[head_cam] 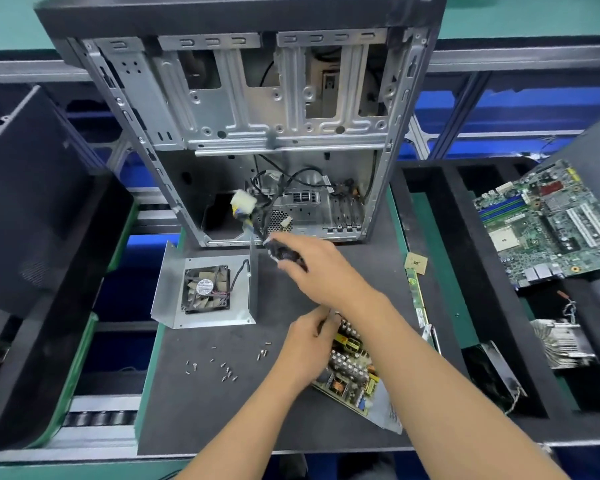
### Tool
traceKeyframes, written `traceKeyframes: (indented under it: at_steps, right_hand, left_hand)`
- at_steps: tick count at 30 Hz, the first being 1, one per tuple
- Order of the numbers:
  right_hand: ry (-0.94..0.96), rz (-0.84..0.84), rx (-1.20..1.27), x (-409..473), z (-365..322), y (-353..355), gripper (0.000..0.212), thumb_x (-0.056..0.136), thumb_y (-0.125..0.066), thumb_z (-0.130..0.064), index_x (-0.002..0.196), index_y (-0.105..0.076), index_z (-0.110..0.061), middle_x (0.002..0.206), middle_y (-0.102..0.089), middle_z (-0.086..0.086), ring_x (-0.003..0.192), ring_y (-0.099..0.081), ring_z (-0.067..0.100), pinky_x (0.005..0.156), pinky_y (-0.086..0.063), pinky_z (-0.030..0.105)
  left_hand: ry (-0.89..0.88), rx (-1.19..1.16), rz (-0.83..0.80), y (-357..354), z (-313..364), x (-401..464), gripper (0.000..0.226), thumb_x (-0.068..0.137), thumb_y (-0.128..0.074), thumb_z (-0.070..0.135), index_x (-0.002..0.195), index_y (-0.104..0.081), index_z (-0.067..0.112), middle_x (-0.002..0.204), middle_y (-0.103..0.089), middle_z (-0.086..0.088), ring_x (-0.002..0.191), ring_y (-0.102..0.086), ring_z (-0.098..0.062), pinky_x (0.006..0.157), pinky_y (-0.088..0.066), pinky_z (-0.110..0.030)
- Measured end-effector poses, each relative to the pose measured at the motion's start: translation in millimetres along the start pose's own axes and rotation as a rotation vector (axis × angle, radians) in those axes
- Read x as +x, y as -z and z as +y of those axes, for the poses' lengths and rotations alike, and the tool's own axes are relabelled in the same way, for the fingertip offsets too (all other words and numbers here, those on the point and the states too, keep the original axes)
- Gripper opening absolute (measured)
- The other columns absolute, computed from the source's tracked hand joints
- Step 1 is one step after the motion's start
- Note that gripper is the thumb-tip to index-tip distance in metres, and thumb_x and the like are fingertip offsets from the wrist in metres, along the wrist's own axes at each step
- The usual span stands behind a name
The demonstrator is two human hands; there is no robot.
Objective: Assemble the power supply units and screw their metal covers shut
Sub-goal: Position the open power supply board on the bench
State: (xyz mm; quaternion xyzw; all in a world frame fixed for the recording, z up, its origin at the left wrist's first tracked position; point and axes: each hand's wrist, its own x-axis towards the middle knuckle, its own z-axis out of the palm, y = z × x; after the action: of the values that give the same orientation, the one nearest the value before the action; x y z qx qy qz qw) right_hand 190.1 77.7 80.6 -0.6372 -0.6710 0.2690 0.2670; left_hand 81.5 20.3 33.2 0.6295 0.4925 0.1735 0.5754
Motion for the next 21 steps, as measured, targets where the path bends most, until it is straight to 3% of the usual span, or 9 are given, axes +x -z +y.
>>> traceKeyframes:
  at_steps: [3,6,8,10,13,15,17,18,21]
  right_hand:
    - [-0.193,-0.326,-0.111,24.6,3.7,1.3,0.038,0.098,-0.059,-0.029,0.136,-0.053,-0.023,0.120,-0.060,0.007,0.108,-0.056,0.031,0.088,-0.050,0.043]
    - [-0.217,-0.248,-0.105,29.3,18.4,13.5,0.029,0.095,-0.064,-0.025,0.120,-0.064,-0.012,0.107,-0.068,0.007,0.096,-0.061,0.026,0.087,-0.051,0.039]
    - [-0.250,-0.142,-0.062,17.7,33.9,27.0,0.028,0.088,-0.074,-0.029,0.114,-0.071,-0.021,0.100,-0.070,-0.001,0.089,-0.062,0.013,0.086,-0.050,0.030]
    - [-0.322,-0.158,-0.030,2.1,49.3,38.2,0.015,0.081,-0.080,-0.034,0.094,-0.075,-0.030,0.085,-0.069,-0.012,0.076,-0.060,-0.005,0.077,-0.045,0.019]
    - [-0.407,-0.251,0.105,-11.1,59.3,42.3,0.006,0.083,-0.079,-0.032,0.077,-0.078,-0.030,0.077,-0.074,-0.009,0.063,-0.060,-0.006,0.064,-0.049,0.017]
    - [-0.438,-0.261,0.148,-6.9,55.3,43.3,0.015,0.087,-0.075,-0.034,0.075,-0.078,-0.026,0.078,-0.075,0.000,0.063,-0.059,0.004,0.064,-0.053,0.023]
    - [-0.414,-0.312,0.020,3.0,47.7,42.7,0.029,0.091,-0.068,-0.043,0.072,-0.076,-0.023,0.074,-0.072,0.002,0.065,-0.059,0.010,0.067,-0.052,0.029]
    - [-0.394,-0.358,-0.067,7.8,42.4,40.6,0.036,0.093,-0.064,-0.046,0.073,-0.076,-0.019,0.072,-0.070,0.004,0.067,-0.059,0.013,0.069,-0.052,0.031]
    - [-0.360,-0.480,-0.252,17.5,28.2,29.8,0.047,0.097,-0.057,-0.046,0.069,-0.068,-0.010,0.068,-0.054,0.005,0.064,-0.050,0.017,0.064,-0.045,0.033]
  left_hand:
    - [-0.011,-0.033,-0.015,0.9,2.8,-1.0,0.024,0.104,-0.047,0.022,0.115,-0.068,0.026,0.072,-0.060,0.015,0.063,-0.041,-0.005,0.062,-0.039,-0.019]
    - [-0.005,-0.055,-0.002,1.6,4.1,-2.4,0.037,0.104,-0.048,0.018,0.136,-0.059,0.032,0.114,-0.072,0.008,0.098,-0.058,-0.003,0.094,-0.045,-0.022]
    - [-0.007,-0.073,0.015,0.9,3.7,-3.8,0.040,0.104,-0.047,0.018,0.140,-0.056,0.032,0.121,-0.070,0.007,0.110,-0.062,-0.013,0.095,-0.044,-0.022]
    - [-0.006,-0.092,0.022,-0.3,2.8,-3.5,0.039,0.104,-0.047,0.018,0.139,-0.057,0.032,0.121,-0.071,0.004,0.113,-0.061,-0.020,0.090,-0.044,-0.022]
    - [0.000,-0.096,0.019,-0.5,2.2,-2.6,0.039,0.104,-0.048,0.019,0.139,-0.057,0.033,0.108,-0.072,0.012,0.094,-0.064,-0.010,0.083,-0.045,-0.019]
    - [-0.005,-0.097,0.024,-0.4,0.7,-1.7,0.039,0.103,-0.049,0.019,0.139,-0.057,0.032,0.112,-0.070,0.016,0.097,-0.062,0.001,0.086,-0.044,-0.013]
    - [-0.016,-0.102,0.033,-1.1,-1.2,0.1,0.038,0.103,-0.050,0.018,0.139,-0.057,0.030,0.120,-0.069,0.014,0.105,-0.059,0.002,0.089,-0.041,-0.009]
    - [-0.027,-0.101,0.038,-2.0,-1.8,0.7,0.038,0.103,-0.050,0.018,0.138,-0.058,0.030,0.116,-0.070,0.012,0.098,-0.059,0.001,0.084,-0.041,-0.009]
    - [-0.067,-0.079,0.081,-5.4,-3.6,3.3,0.036,0.102,-0.049,0.018,0.127,-0.063,0.041,0.067,-0.050,0.017,0.059,-0.037,-0.006,0.056,-0.033,-0.018]
